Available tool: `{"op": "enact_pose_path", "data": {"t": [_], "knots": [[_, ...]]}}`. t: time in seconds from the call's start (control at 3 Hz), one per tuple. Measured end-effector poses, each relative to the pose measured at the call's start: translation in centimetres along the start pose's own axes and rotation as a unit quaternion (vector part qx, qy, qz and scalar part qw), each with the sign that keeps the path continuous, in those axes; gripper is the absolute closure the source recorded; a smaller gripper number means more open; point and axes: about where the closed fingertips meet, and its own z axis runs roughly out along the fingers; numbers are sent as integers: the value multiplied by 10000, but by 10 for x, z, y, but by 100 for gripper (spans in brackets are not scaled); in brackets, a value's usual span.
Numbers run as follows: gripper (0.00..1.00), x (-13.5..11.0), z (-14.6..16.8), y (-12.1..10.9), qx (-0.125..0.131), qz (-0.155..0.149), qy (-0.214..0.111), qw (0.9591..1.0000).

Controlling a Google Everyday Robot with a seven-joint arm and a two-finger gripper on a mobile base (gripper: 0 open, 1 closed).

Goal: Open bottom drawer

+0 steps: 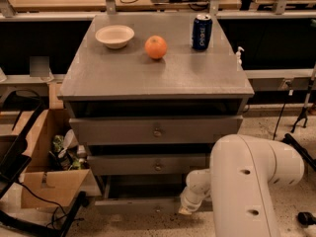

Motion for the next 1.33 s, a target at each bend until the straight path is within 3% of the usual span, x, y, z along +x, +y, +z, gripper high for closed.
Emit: {"op": "enact_pose_path", "data": {"t": [1.33], "knots": [[100,0,-2,0,-1,0,0,10000]]}}
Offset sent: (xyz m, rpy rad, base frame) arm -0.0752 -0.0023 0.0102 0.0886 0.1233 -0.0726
